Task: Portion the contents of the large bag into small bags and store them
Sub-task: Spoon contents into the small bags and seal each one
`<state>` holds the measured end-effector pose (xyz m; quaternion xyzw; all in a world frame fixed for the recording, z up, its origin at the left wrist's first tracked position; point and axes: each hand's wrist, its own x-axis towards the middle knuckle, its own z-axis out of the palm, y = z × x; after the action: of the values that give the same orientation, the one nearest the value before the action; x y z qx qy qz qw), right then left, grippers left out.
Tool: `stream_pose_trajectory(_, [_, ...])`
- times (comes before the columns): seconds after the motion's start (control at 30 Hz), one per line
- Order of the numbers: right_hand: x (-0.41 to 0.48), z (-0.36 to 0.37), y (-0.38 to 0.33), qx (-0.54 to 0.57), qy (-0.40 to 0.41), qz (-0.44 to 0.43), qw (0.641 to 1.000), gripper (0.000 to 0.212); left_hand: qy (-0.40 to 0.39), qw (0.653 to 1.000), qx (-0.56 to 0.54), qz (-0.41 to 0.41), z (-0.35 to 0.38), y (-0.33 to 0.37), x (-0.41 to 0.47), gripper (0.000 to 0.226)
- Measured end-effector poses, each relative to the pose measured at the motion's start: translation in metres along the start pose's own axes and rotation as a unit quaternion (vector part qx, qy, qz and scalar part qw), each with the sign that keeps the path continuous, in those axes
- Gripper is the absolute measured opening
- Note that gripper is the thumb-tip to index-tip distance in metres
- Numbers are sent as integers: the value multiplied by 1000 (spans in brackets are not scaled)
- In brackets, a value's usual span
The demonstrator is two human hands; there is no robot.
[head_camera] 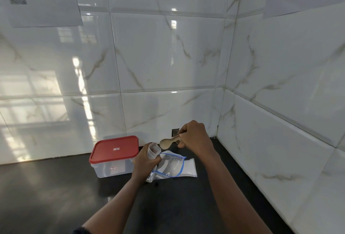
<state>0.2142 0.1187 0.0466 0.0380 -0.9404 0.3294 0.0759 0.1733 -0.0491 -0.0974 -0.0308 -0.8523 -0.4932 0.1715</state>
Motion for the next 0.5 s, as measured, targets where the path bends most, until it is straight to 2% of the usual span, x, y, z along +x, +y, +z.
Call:
stream_pose_trajectory(0.2, [2,6,9,-86,-61,32,994,19,8,1000,-8,-2,1,-2,-2,46])
stream_pose_trajectory(0.33, [1,31,20,-129,-112,42,984,34,22,1000,-16,6,-1,-2,-3,44])
stream_pose_trajectory(0.43, [-3,62,24,-119,-109,61,985,35,26,999,-16,15,-5,-5,-2,42])
stream_pose_trajectory(0.5, [-10,80,24,-105,-105,43,988,32,27,999,-18,21,-6,-6,-2,43])
